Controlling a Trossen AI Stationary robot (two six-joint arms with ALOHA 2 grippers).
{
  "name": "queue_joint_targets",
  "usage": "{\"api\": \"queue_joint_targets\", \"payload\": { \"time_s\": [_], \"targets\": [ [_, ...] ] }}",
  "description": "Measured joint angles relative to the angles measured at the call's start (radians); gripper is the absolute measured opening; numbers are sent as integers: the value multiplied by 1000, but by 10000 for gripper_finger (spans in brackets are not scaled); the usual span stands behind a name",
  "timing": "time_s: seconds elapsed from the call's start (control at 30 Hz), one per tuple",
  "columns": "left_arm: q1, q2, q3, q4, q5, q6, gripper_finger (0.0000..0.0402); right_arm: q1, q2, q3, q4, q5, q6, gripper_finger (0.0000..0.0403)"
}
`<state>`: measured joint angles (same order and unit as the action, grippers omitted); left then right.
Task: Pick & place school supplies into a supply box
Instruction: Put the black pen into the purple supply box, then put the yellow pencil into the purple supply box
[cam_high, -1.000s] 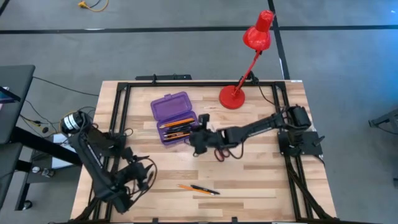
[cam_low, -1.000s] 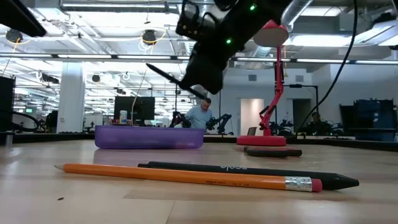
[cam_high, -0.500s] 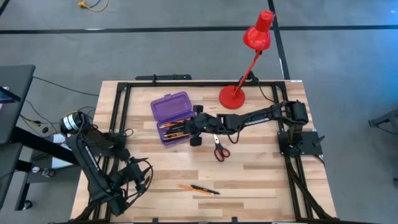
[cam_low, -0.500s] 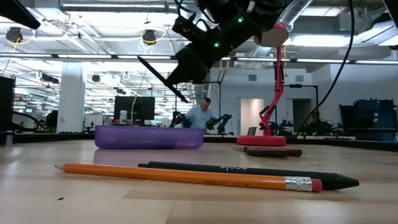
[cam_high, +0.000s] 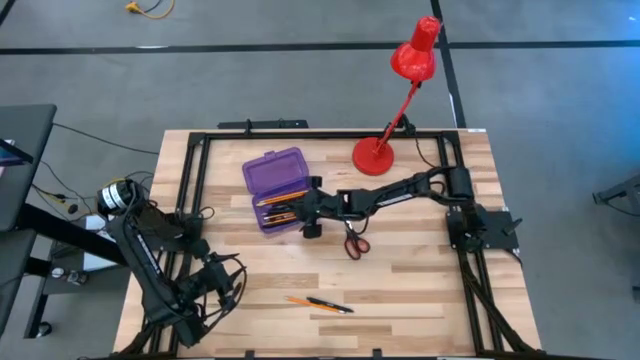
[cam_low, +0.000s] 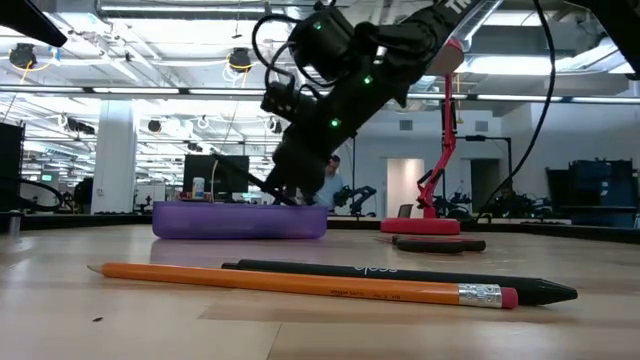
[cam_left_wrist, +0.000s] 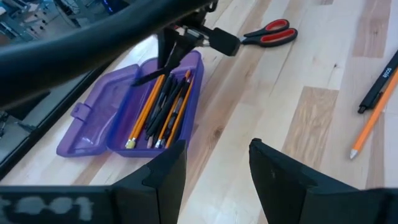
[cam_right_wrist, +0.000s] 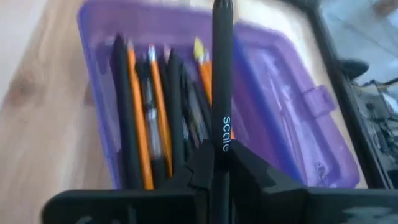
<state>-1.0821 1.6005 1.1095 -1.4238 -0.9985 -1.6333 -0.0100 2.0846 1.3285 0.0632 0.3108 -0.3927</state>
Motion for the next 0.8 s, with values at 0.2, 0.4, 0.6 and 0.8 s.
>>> {"api": "queue_joint_targets", "payload": {
  "time_s": [0.2, 0.4, 0.6, 0.8],
  "targets": [
    [0, 0, 0, -5, -5, 1, 165, 1, -2, 11, -11, 1, 3, 102],
    [0, 0, 0, -3, -5, -1, 165, 1, -11, 10, -50, -14, 16, 179],
    [0, 0, 0, 1, -6, 8, 165, 39, -44, 9, -102, 4, 34, 217],
    [2, 0, 0, 3, -31, 16, 165, 109, -124, 9, -234, 62, 52, 208]
  ]
}}
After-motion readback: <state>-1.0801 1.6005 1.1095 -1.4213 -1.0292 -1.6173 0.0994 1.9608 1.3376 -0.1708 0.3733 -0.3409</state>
